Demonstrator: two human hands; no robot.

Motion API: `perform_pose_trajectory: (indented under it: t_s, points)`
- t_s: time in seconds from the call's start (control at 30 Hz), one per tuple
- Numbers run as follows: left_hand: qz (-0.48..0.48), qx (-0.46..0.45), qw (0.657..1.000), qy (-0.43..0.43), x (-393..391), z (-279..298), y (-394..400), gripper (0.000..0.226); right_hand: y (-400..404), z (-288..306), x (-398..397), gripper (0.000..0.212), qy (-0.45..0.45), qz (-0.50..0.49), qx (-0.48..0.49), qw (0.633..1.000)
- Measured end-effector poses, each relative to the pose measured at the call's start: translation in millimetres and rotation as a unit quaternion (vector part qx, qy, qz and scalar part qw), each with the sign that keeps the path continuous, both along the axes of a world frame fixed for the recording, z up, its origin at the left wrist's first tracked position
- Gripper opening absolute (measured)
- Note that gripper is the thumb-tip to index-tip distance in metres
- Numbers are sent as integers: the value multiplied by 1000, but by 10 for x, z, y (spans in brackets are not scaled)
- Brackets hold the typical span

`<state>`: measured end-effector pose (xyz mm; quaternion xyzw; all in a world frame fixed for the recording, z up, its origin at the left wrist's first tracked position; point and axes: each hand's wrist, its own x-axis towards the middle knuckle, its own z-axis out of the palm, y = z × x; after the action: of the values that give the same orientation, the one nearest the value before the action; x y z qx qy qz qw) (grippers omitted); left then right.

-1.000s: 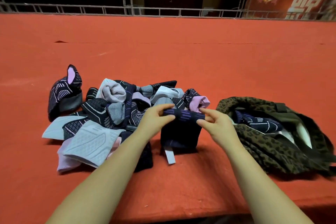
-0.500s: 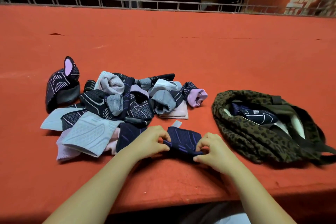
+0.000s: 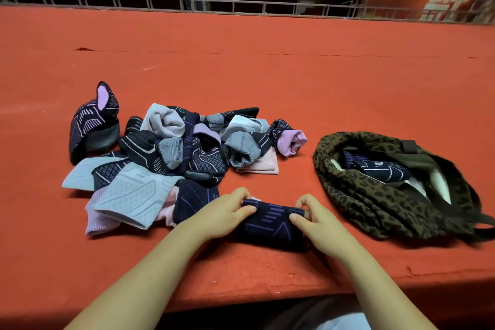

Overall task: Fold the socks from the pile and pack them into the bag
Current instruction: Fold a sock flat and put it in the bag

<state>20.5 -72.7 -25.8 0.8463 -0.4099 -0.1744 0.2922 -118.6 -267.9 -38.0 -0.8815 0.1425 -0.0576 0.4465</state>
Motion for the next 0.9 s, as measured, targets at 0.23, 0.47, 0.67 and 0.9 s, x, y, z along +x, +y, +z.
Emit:
perform_pose_trajectory:
  t_s: [0.23, 0.47, 0.67, 0.9]
  points:
    - [55, 53, 997, -6, 18, -97, -126, 16, 31, -137, 123, 25, 52, -112, -18, 992]
    - [64, 166, 984, 30, 67, -84, -131, 26, 116, -110, 135, 39, 162, -91, -173, 967]
    - [2, 225, 967, 119, 1, 15, -140, 27, 175, -130, 69, 40, 158, -73, -199, 965]
    - [80, -86, 926, 358, -247, 15, -397, 24, 55, -41, -30, 29, -41, -175, 135, 974]
